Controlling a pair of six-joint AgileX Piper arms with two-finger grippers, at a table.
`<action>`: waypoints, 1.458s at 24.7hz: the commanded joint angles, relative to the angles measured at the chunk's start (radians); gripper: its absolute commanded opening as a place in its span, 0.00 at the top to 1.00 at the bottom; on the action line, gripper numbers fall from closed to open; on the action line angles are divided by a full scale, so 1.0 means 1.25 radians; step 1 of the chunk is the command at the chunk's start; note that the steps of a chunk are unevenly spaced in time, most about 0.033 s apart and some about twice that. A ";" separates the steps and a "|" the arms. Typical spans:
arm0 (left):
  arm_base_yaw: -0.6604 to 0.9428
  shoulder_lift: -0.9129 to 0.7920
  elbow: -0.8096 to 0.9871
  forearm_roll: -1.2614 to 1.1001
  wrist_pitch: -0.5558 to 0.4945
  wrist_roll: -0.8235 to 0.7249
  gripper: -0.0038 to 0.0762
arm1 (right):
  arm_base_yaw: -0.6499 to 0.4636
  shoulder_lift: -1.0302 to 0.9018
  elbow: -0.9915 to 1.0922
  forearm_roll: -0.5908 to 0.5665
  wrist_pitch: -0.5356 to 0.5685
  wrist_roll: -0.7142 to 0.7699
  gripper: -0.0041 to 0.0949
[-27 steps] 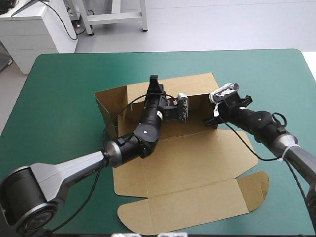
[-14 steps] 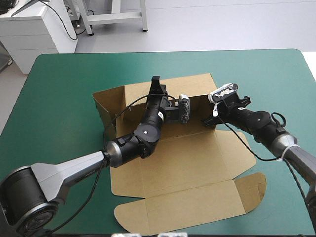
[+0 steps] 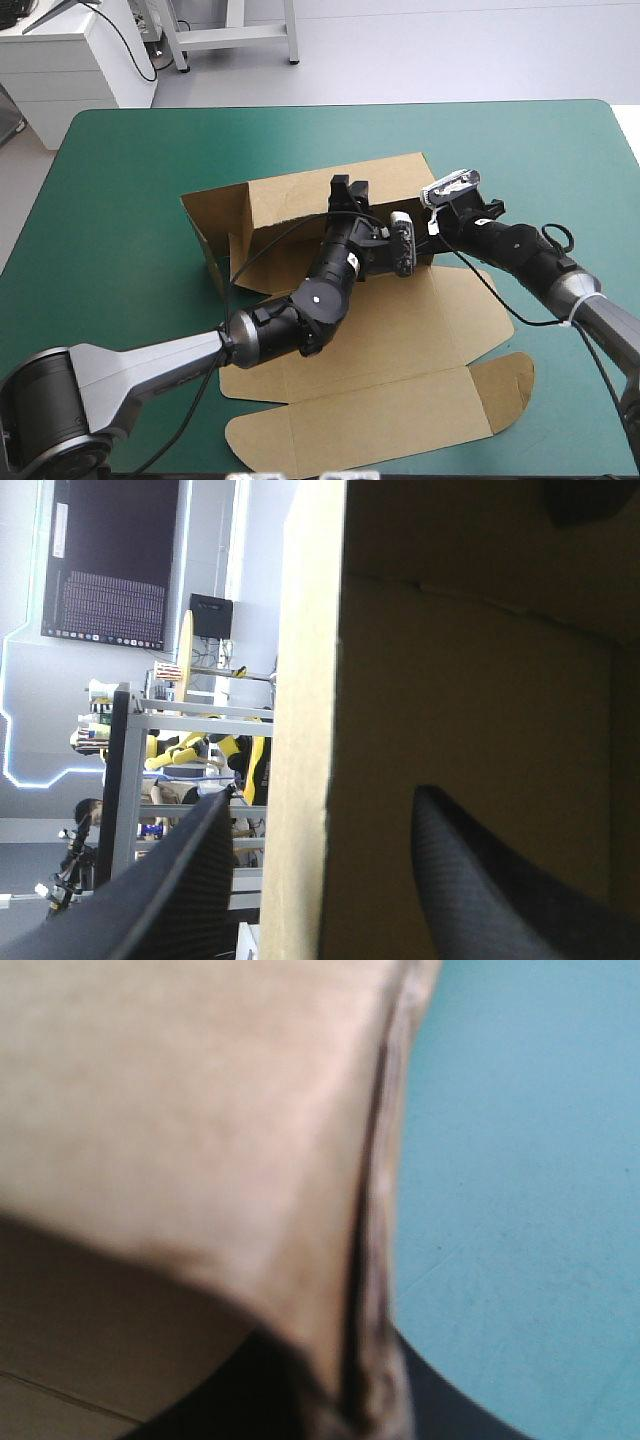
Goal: Fold the box
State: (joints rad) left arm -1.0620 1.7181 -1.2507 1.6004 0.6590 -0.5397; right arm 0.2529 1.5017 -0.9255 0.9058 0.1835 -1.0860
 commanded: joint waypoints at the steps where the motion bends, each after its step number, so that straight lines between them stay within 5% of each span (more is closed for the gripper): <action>1: -0.068 -0.055 -0.022 0.024 0.108 -0.013 0.47 | 0.002 -0.028 -0.038 -0.010 -0.002 0.025 0.96; 4: -0.141 -0.058 -0.022 0.022 0.221 -0.013 0.53 | 0.002 -0.028 -0.061 -0.012 0.002 0.040 0.96; 10: -0.180 -0.116 -0.022 0.020 0.293 -0.007 0.96 | 0.002 -0.029 -0.063 -0.131 0.002 0.174 0.96; 17: -0.133 -0.262 -0.031 -0.069 0.248 -0.004 0.95 | 0.002 -0.047 -0.063 -0.302 0.043 0.362 0.96; 24: 0.127 -0.351 -0.099 -0.266 0.124 0.026 0.95 | 0.002 -0.115 -0.063 -0.447 0.128 0.550 0.96; 30: 0.433 -0.368 -0.154 -0.569 0.072 0.140 0.95 | 0.002 -0.134 -0.127 -0.617 0.358 0.755 0.96; 36: 0.759 -0.356 -0.153 -0.983 0.033 0.305 0.95 | 0.004 -0.072 -0.373 -0.633 0.637 0.808 0.96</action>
State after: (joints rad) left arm -0.1956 1.2933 -1.4098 0.4919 0.7579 -0.2184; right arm 0.2548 1.4062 -1.2690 0.1142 0.9186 -0.0928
